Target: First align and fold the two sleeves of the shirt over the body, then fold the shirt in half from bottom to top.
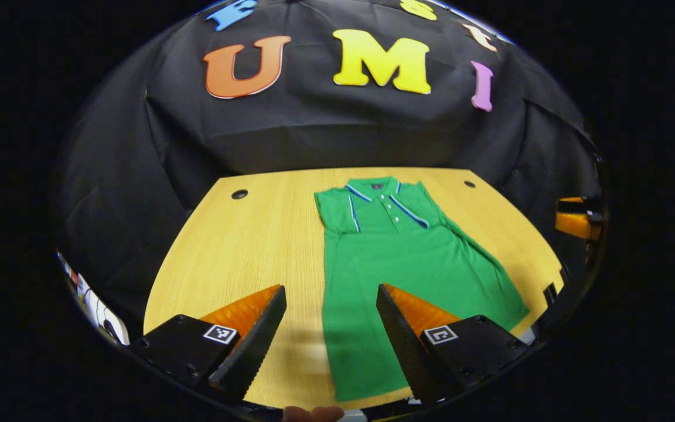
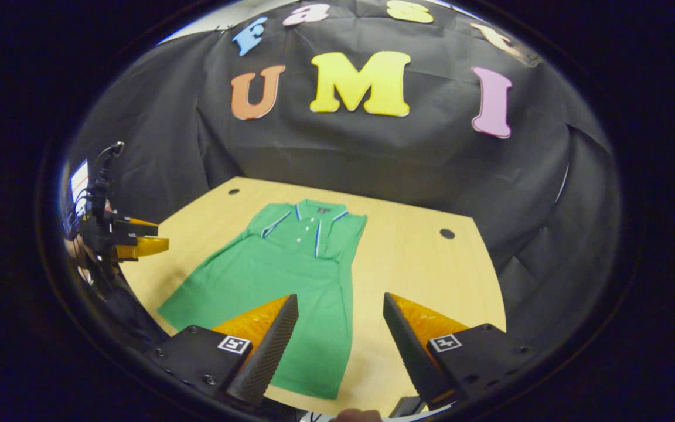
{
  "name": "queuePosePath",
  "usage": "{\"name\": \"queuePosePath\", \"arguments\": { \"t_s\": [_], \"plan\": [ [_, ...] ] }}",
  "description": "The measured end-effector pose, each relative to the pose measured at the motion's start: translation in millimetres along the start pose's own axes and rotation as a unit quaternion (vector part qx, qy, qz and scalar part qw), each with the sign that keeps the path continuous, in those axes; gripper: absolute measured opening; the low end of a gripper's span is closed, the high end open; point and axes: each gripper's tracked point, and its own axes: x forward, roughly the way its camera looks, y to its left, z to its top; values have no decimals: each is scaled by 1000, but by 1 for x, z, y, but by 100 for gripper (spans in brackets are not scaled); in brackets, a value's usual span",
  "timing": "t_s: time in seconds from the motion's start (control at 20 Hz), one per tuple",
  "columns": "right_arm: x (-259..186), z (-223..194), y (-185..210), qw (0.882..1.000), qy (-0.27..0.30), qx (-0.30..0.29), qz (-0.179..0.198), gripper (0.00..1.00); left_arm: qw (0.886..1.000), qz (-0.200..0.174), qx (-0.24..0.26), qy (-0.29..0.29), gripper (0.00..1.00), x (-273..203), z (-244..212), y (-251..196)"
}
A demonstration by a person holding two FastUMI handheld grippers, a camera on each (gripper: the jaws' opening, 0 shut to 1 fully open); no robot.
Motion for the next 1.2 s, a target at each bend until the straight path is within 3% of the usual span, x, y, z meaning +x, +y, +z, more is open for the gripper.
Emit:
{"name": "queuePosePath", "arguments": {
  "t_s": [0.35,0.5,0.75,1.2],
  "plan": [
    [1,-93,24,992,117,-19,36,96,990,-51,2,134,100,-19,-117,-16],
    [-7,-136,25,984,169,-22,40,96,985,-66,13,162,100,-26,-143,-23],
    [-10,-183,25,974,223,-8,34,94,981,-70,30,178,100,-14,-163,-31],
    [11,-201,25,970,242,-15,17,94,980,-59,43,185,100,-2,-167,-28]
  ]
}}
